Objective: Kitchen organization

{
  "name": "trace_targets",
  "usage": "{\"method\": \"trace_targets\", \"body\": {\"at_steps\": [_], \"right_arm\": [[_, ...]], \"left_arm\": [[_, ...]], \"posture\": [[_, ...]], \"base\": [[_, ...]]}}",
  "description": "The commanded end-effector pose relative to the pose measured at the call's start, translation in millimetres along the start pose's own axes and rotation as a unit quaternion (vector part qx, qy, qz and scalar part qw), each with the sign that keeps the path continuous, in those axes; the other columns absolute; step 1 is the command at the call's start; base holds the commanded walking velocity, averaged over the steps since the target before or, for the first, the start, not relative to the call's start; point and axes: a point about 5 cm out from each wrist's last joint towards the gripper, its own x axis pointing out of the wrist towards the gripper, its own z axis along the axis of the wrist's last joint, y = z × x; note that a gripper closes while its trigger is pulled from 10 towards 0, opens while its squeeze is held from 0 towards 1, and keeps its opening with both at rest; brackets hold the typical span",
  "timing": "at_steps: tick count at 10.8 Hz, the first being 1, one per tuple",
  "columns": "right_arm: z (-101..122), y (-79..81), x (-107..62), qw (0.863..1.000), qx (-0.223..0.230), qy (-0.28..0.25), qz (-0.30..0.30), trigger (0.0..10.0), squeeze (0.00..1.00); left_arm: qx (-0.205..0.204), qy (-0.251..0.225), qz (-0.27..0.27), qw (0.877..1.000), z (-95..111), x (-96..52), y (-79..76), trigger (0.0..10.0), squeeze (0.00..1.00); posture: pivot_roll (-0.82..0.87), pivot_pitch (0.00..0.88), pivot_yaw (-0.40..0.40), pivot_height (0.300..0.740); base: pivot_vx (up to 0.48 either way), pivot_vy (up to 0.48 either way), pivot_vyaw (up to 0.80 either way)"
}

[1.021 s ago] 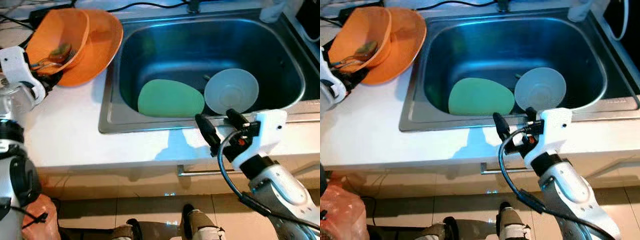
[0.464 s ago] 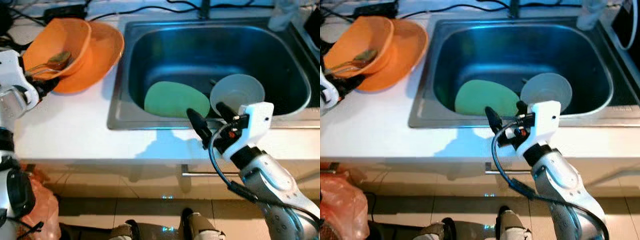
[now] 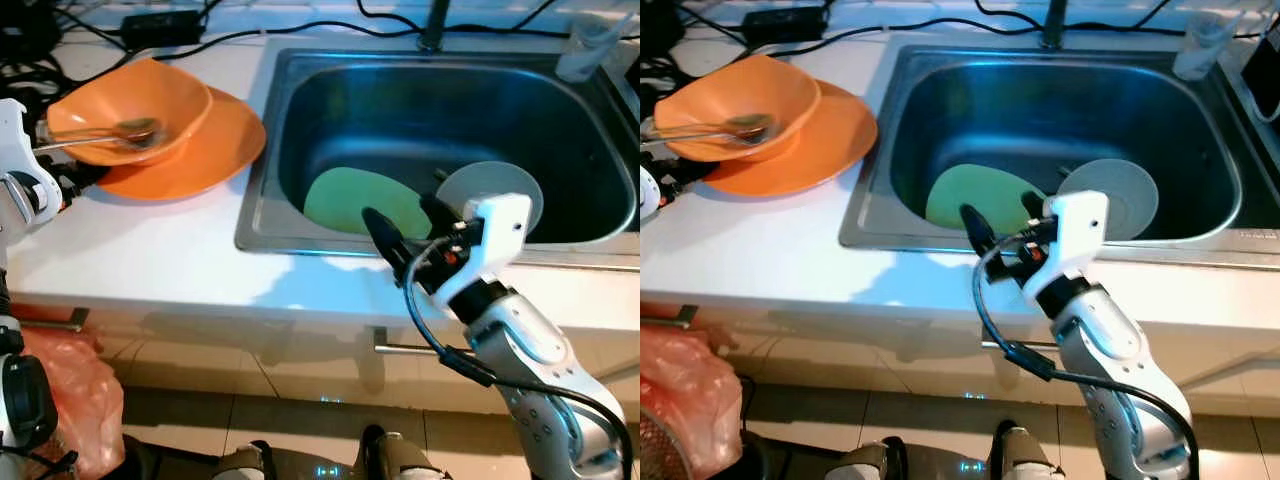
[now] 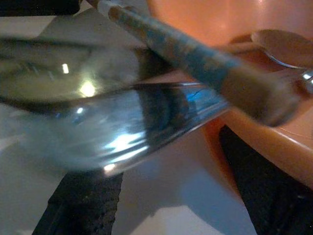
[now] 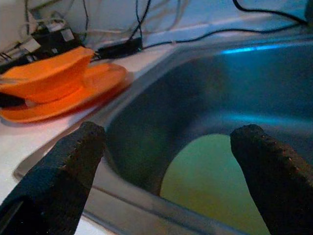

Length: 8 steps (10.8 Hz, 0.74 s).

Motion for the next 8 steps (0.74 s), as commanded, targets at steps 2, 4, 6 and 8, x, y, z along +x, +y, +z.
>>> {"method": "trace_targets", "body": {"at_steps": [2, 4, 6, 8], "right_arm": [[-2.5, -0.5, 2.1, 1.000, 0.000, 0.000, 0.002, 10.0, 0.00], [-2.8, -1.8, 4.3, 1.000, -0.003, -0.005, 0.002, 10.0, 0.00], [-1.9, -4.0, 5.8, 1.000, -0.007, -0.007, 0.002, 10.0, 0.00], [-0.2, -5.8, 8.8, 1.000, -0.013, -0.011, 0.005, 10.0, 0.00]], "left_arm": [[0.004, 0.020, 0.003, 1.000, -7.8, 1.0, -0.5, 10.0, 0.00], [0.007, 0.016, -0.027, 0.999, -6.0, 5.1, -20.1, 10.0, 0.00], [0.008, 0.015, -0.063, 0.998, -6.1, 8.3, -38.6, 10.0, 0.00], [0.034, 0.020, -0.146, 0.988, -5.6, 3.7, -64.1, 10.0, 0.00]], "posture": [[-0.02, 0.157, 0.044, 0.740], [-0.03, 0.148, 0.044, 0.740], [-0.03, 0.139, 0.040, 0.740], [-0.04, 0.124, 0.031, 0.740]], "base": [[0.000, 0.000, 0.00], [0.000, 0.000, 0.00], [0.000, 0.000, 0.00], [0.000, 0.000, 0.00]]}}
